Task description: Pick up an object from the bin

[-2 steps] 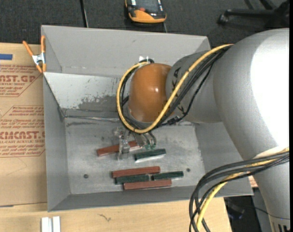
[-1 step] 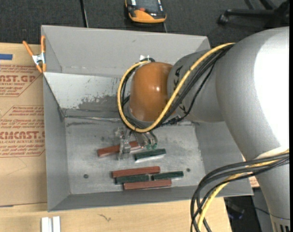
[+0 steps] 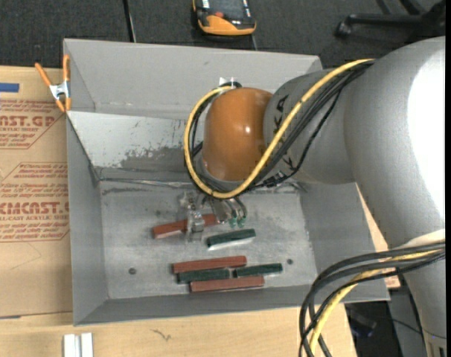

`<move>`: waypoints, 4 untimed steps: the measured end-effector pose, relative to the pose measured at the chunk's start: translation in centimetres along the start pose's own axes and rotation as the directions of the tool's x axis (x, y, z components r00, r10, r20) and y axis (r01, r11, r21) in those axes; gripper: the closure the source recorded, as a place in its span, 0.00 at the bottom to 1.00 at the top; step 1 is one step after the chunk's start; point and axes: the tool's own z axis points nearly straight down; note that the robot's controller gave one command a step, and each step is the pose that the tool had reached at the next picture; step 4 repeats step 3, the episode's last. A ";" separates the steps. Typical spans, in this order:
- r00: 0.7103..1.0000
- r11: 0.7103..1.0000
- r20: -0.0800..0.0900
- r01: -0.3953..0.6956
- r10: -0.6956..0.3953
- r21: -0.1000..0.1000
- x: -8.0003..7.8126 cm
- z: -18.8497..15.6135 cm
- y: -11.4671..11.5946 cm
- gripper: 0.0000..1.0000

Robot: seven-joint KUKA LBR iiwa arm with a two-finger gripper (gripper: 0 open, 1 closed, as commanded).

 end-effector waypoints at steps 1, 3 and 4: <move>1.000 1.000 0.006 0.000 0.000 0.001 -0.1 -2.4 0.0 1.00; 1.000 1.000 0.015 0.001 -0.001 0.001 -0.2 -5.5 0.1 1.00; 1.000 1.000 0.015 0.001 -0.001 0.001 -0.2 -5.5 0.1 1.00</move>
Offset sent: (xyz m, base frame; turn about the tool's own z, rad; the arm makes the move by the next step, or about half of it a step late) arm -0.0002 0.0000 0.0453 0.0000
